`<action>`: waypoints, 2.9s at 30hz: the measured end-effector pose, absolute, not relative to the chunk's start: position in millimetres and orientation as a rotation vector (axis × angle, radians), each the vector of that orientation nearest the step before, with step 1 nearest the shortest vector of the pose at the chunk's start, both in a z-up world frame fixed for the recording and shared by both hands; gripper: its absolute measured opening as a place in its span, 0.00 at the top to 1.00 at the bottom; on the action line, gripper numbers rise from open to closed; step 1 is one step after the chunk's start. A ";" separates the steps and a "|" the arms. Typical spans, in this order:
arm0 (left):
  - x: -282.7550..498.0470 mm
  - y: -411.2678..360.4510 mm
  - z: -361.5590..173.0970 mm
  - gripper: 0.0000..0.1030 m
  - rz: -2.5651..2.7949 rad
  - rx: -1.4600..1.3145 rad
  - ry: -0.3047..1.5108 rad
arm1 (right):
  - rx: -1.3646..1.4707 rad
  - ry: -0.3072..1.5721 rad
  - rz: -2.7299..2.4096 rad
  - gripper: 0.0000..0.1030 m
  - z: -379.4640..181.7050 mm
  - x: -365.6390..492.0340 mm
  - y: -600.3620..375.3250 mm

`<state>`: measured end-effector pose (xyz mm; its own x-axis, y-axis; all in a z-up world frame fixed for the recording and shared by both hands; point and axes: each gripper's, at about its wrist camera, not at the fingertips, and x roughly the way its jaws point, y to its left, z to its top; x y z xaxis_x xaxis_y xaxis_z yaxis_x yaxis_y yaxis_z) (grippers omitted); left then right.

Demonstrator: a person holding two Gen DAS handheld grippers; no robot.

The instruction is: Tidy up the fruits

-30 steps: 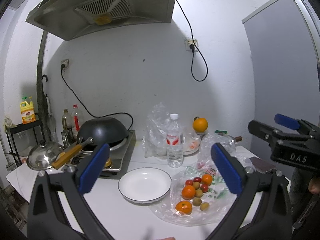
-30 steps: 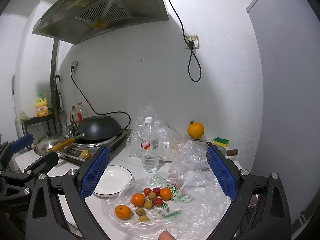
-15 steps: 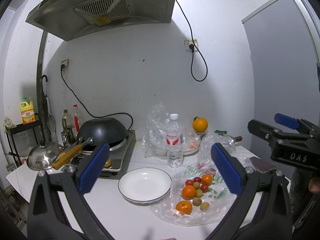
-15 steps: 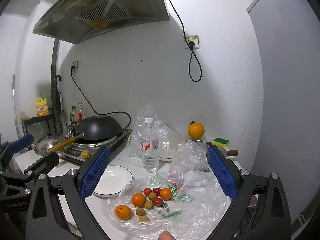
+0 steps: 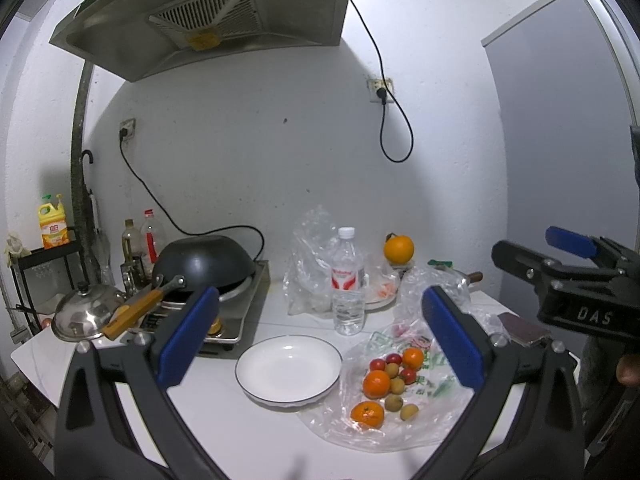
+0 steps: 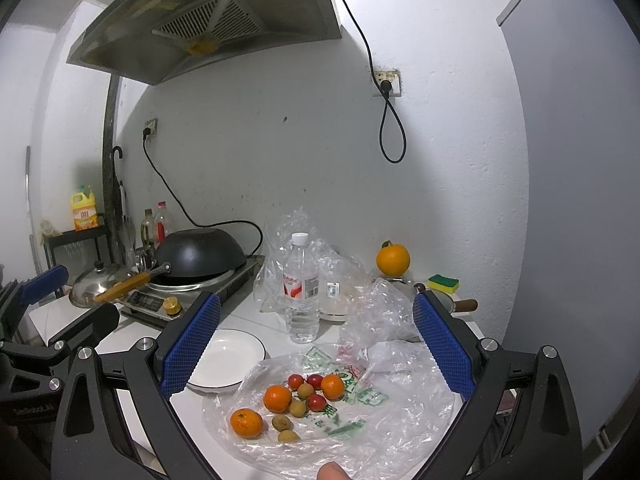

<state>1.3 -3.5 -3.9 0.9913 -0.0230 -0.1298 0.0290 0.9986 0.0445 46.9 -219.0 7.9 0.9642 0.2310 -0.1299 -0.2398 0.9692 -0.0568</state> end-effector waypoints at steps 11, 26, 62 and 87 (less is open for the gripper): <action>9.8 -1.1 -7.3 0.01 -0.039 0.050 0.133 | -0.099 0.140 0.244 0.04 6.9 54.9 -210.4; 51.1 8.6 -41.7 0.02 -0.062 0.072 0.222 | -0.109 0.249 0.253 0.04 -22.9 98.6 -207.4; 128.9 -21.7 -160.6 0.51 -0.266 0.179 0.563 | -0.146 0.739 0.478 0.63 -166.3 168.7 -196.9; 140.9 -45.3 -185.1 0.55 -0.354 0.311 0.650 | -0.091 0.667 0.453 0.72 -155.3 169.1 -226.2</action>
